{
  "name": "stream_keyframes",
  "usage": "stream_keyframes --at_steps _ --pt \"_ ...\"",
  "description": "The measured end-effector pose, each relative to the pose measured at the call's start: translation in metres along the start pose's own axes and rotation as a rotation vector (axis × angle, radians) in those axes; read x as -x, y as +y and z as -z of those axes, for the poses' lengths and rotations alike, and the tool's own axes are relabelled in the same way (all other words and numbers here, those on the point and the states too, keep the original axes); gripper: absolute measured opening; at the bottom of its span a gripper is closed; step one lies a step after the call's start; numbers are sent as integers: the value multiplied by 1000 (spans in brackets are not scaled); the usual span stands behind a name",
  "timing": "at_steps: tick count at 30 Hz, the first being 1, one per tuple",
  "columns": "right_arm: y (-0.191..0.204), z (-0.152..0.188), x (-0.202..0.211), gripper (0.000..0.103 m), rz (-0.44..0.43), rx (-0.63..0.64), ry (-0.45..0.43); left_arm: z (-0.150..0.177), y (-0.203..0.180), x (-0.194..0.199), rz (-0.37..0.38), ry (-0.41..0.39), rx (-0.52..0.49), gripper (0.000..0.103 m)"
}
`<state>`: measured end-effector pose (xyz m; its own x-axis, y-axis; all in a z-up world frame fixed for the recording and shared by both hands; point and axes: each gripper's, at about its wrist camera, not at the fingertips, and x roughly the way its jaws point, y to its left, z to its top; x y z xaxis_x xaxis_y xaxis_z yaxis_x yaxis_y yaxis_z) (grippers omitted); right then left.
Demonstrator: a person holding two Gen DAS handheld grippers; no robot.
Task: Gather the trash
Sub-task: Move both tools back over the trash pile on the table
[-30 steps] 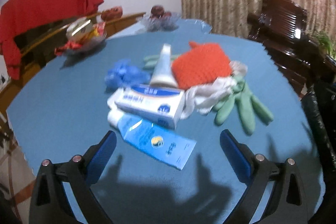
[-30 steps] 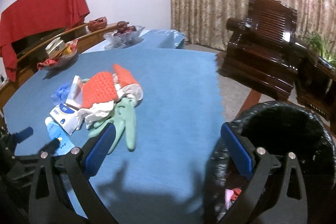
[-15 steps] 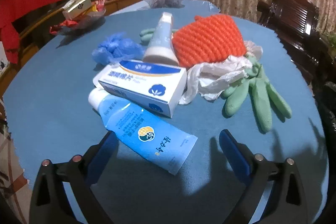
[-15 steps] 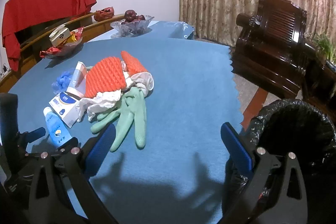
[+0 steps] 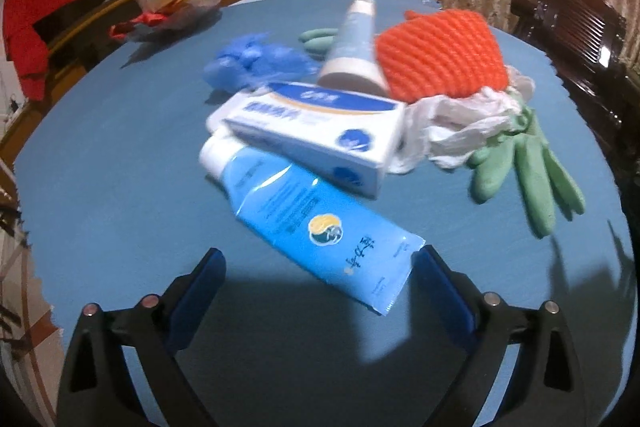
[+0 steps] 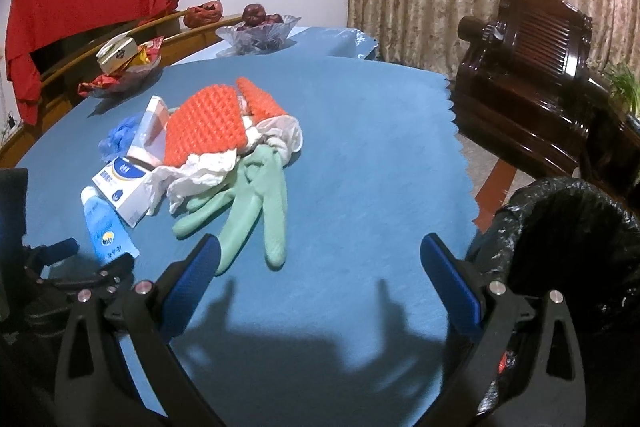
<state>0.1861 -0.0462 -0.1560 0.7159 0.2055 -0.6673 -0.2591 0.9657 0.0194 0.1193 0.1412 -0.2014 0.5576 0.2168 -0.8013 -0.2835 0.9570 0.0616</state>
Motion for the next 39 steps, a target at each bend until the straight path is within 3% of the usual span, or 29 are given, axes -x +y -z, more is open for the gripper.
stream_keyframes --at_steps 7,13,23,31,33,39 --pt "10 9 -11 97 -17 25 40 2 22 4 -62 19 21 94" --pt "13 11 -20 97 -14 34 57 -5 22 9 -37 3 61 94" --pt "14 9 -28 97 -10 42 66 -19 13 -19 -48 18 82 95" --pt "19 9 -29 97 -21 47 66 -2 43 -8 -73 41 105 95" --pt "20 9 -29 97 -24 48 66 -2 49 -6 -101 38 108 95" --pt "26 5 -34 97 -28 52 68 -18 55 -17 -85 37 145 94"
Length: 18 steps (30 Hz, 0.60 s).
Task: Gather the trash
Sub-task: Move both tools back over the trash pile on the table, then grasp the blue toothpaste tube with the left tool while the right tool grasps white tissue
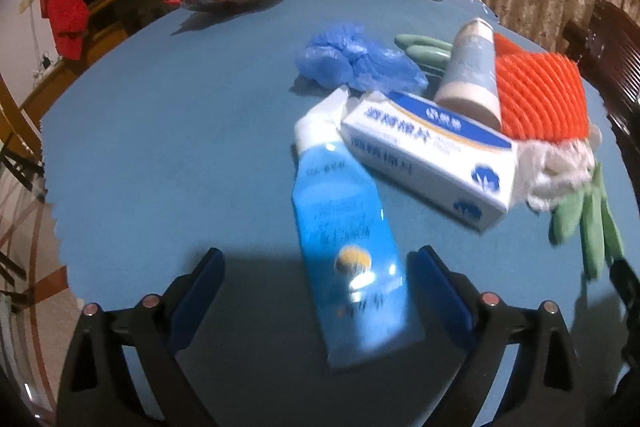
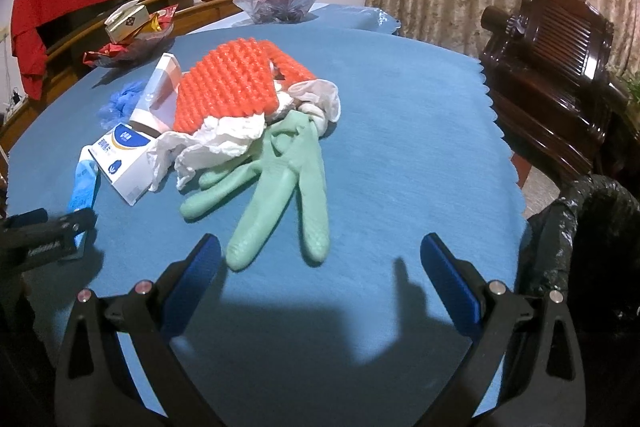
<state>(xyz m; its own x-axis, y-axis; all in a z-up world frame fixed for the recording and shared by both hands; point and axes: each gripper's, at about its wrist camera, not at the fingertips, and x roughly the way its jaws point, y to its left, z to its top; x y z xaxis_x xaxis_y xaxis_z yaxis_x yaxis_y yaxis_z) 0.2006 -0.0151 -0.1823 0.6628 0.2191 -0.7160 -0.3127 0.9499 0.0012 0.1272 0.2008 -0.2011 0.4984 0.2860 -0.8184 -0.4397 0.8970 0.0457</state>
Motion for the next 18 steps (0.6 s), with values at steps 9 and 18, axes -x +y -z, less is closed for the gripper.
stream_keyframes --at_steps 9,18 --pt "8 -11 -6 97 -13 11 1 -25 0 -20 21 -14 6 73" --pt "16 -21 -5 97 -24 29 -23 -22 -1 -14 94 -35 -14 48"
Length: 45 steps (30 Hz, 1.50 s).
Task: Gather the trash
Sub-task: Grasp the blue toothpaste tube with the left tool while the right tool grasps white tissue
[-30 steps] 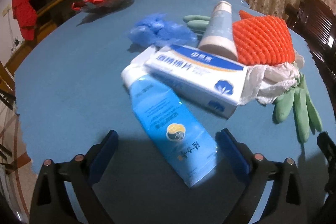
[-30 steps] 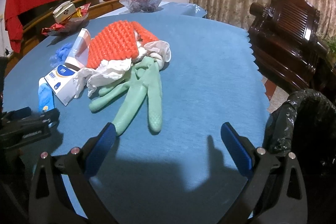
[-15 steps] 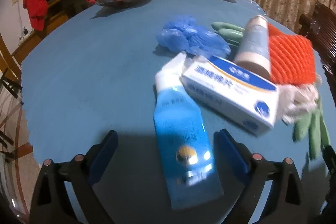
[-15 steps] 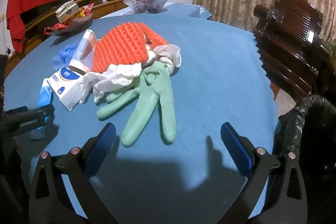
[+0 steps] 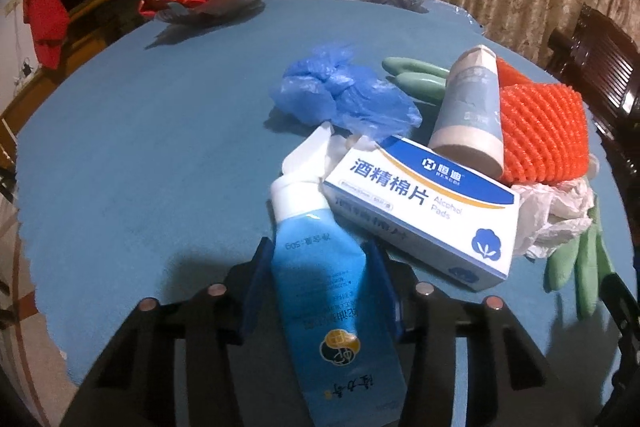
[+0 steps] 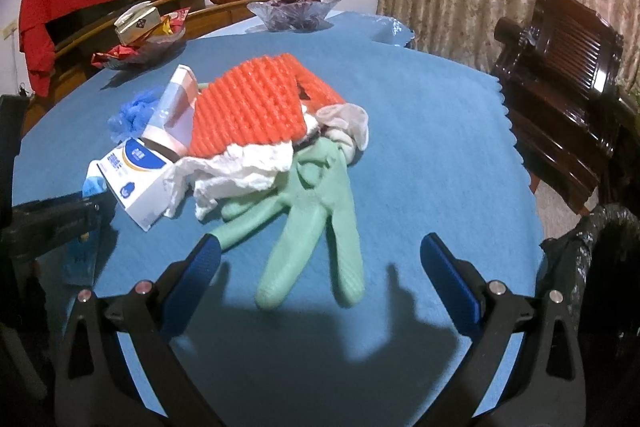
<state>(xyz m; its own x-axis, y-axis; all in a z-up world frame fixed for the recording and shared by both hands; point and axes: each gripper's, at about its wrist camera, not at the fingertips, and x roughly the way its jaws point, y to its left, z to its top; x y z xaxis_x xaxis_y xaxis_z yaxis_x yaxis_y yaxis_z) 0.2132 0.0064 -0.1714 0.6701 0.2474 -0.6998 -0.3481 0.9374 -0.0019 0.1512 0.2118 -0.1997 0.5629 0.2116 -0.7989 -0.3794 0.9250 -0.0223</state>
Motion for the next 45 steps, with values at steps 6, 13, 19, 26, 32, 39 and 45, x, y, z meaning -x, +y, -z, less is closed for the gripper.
stream_keyframes --at_steps 6,13,19,26,32,39,45 --pt "4 -5 2 97 -3 5 -16 11 4 22 48 -41 19 47" --pt "3 -7 2 97 5 -10 -18 22 -8 43 82 -75 -27 47" --pt "0 -5 0 97 12 -12 -10 28 -16 23 79 -26 -52 47" --pt "1 -9 -3 97 6 -16 -17 25 -17 28 100 -43 -45 46" --pt "-2 -16 -8 86 21 -19 -14 20 -17 50 143 -85 -28 46" --pt "-8 -20 -14 70 13 -42 2 8 -30 68 196 -135 -52 46" --pt "2 -29 -11 66 -51 -27 -24 -6 -33 67 195 -153 -59 46"
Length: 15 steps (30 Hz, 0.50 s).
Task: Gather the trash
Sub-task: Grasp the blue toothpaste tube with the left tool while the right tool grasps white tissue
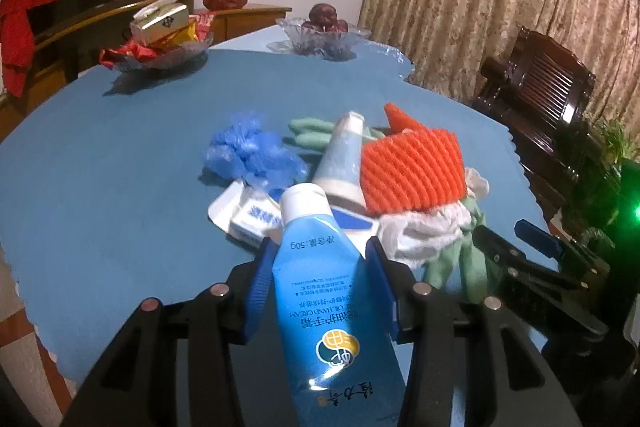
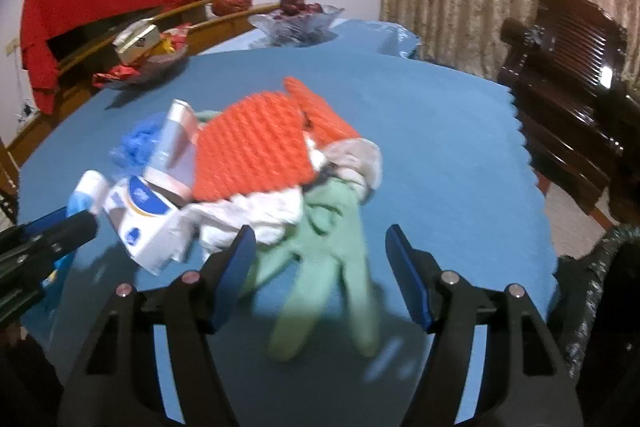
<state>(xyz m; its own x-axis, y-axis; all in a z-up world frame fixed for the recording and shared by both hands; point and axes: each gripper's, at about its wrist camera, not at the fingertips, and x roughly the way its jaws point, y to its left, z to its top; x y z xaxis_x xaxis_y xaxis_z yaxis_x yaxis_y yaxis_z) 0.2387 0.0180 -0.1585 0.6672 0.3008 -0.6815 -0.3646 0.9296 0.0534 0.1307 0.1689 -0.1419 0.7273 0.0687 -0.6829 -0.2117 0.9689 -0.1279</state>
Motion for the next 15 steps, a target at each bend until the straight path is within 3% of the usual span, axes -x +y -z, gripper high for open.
stream_keyframes --at_steps 9,12,14,15 --pt "34 -12 -19 63 -62 68 29 -4 7 -3 -11 0 -7 46" --pt "40 -13 -30 41 -97 69 72 -4 9 -3 -11 3 -4 46" --pt "42 -12 -35 17 -107 71 99 -4 10 -2 -11 2 -4 46" --pt "42 -12 -35 14 -117 70 101 -3 9 -3 -11 2 -4 46"
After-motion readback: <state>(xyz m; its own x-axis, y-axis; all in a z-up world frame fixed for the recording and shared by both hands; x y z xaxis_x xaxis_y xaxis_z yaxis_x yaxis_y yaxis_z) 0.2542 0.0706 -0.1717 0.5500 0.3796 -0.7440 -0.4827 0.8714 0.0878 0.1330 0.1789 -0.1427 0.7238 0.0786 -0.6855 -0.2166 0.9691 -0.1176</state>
